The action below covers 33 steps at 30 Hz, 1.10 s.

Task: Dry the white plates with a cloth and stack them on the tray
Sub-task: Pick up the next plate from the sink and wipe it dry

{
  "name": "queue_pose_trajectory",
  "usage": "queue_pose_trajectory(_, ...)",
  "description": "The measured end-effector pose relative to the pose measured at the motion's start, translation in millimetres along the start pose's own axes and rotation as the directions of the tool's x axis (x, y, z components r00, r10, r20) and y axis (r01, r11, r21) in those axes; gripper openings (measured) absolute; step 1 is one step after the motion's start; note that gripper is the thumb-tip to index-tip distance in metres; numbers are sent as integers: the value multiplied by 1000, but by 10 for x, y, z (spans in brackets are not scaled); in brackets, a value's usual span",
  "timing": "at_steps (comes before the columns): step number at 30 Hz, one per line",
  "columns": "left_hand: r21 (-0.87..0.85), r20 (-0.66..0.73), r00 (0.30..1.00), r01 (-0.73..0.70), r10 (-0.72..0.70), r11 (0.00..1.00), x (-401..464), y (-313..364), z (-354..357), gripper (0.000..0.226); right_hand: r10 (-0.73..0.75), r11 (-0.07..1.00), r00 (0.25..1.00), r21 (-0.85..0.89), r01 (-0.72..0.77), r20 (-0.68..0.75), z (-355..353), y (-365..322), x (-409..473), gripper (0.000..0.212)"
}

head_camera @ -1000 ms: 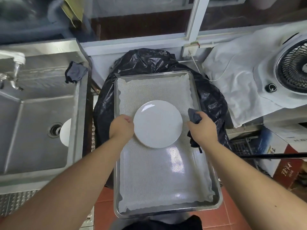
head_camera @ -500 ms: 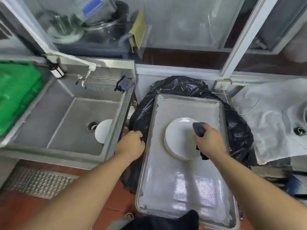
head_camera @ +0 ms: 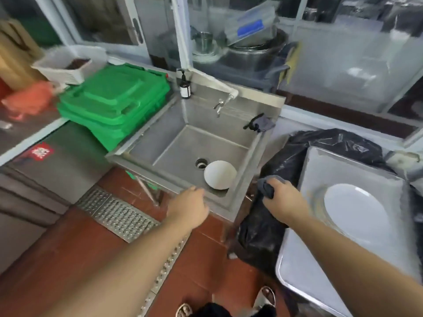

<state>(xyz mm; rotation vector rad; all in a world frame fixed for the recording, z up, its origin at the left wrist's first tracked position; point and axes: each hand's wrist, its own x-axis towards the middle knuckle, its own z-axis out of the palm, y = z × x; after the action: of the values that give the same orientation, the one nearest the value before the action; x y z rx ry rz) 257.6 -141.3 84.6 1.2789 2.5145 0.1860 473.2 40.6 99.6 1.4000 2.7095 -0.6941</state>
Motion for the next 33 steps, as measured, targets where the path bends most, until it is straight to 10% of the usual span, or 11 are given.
queue_pose_trajectory(13,-7,-61,964,258,-258,966,-701,-1889,-458,31,-271,939,932,-146,311,239,864,-2193,326,37)
queue_pose_trajectory(33,55,27,927,372,-373,927,1300,-2118,-1178,38,-380,853,841,-207,480,385,735,-2940,2515,45)
